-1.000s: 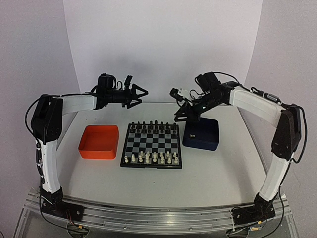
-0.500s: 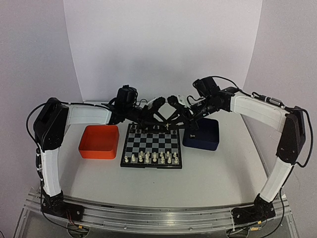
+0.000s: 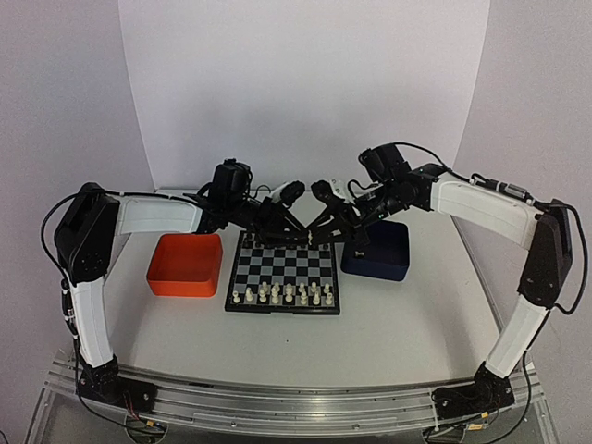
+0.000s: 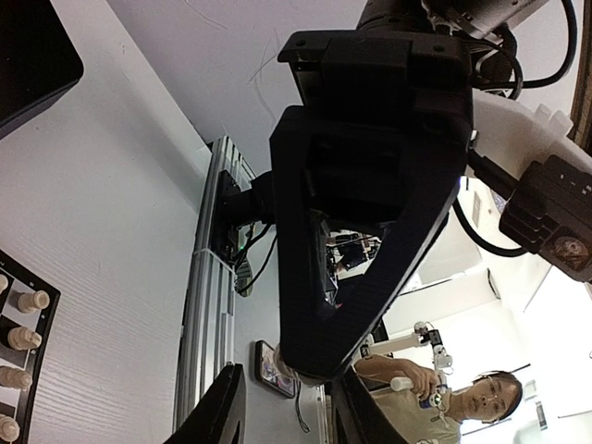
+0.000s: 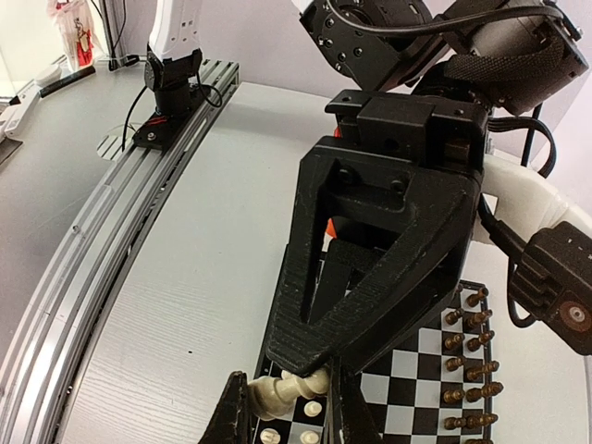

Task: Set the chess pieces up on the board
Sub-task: Place the chess piece on the chessboard.

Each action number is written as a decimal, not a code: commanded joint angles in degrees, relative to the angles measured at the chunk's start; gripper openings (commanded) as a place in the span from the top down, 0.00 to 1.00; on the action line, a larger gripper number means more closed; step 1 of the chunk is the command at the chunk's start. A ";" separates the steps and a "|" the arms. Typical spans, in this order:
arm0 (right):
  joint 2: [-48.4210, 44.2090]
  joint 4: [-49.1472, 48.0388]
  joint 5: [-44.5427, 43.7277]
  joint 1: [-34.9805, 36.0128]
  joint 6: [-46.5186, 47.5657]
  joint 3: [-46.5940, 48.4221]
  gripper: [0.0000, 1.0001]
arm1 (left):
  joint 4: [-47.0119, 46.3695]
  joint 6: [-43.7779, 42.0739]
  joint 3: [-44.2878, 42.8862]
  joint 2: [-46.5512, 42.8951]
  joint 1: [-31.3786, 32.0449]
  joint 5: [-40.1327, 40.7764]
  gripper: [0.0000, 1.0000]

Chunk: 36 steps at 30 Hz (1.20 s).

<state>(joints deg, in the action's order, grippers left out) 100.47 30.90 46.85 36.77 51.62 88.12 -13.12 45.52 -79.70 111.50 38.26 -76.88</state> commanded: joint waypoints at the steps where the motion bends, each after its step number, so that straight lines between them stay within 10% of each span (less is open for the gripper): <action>1: -2.12 -0.33 1.64 0.72 0.68 -0.37 0.95 | -6.03 2.75 0.21 -1.68 -0.14 -0.12 0.70; 15: -1.17 -0.31 1.14 1.03 0.86 -0.28 0.93 | -16.50 10.29 3.02 -0.95 -0.12 0.09 0.91; 36: 0.73 -0.31 1.25 2.03 1.85 0.73 0.89 | -20.39 10.96 2.08 1.41 1.23 -0.54 0.89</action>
<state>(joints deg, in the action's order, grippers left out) 100.47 31.08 46.53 37.08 52.27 87.99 -29.13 55.57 -76.44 112.27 38.48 -77.70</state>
